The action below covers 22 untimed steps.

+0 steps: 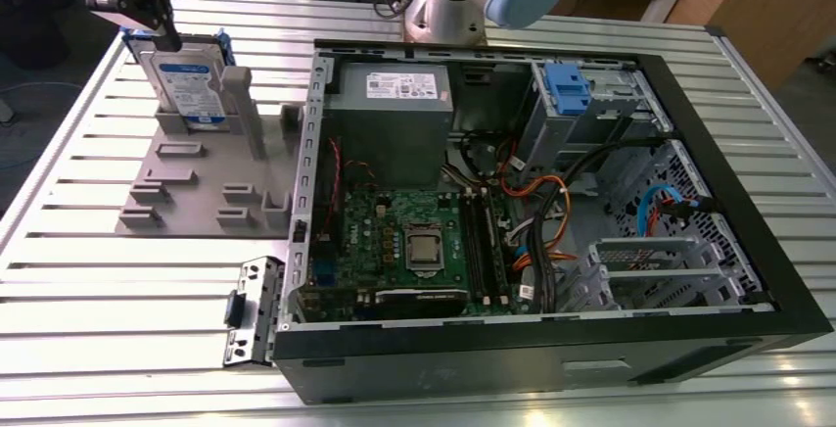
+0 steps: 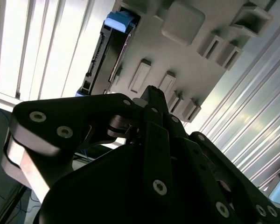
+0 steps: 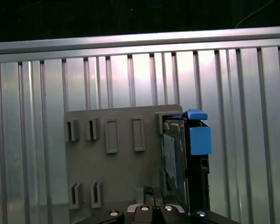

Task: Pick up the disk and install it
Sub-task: 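Pick up the disk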

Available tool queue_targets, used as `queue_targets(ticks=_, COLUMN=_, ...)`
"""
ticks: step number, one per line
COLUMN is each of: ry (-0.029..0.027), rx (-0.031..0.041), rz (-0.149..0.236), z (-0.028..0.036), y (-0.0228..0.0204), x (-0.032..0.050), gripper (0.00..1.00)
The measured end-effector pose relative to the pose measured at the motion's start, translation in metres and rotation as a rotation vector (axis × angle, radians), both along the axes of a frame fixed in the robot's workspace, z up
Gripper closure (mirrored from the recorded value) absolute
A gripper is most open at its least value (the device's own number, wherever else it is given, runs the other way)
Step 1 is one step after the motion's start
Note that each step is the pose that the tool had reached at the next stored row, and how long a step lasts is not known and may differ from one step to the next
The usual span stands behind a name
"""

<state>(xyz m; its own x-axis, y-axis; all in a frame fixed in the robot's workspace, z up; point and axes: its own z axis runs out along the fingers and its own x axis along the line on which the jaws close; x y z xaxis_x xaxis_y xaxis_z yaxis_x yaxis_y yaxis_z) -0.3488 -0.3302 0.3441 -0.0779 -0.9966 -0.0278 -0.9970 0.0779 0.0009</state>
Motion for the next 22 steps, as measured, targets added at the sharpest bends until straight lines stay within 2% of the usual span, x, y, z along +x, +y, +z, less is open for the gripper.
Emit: queue_targets(ticks=22, ry=0.0000, rx=-0.0008, rz=0.105, z=0.0000, y=0.0000, x=0.0000, gripper=0.90)
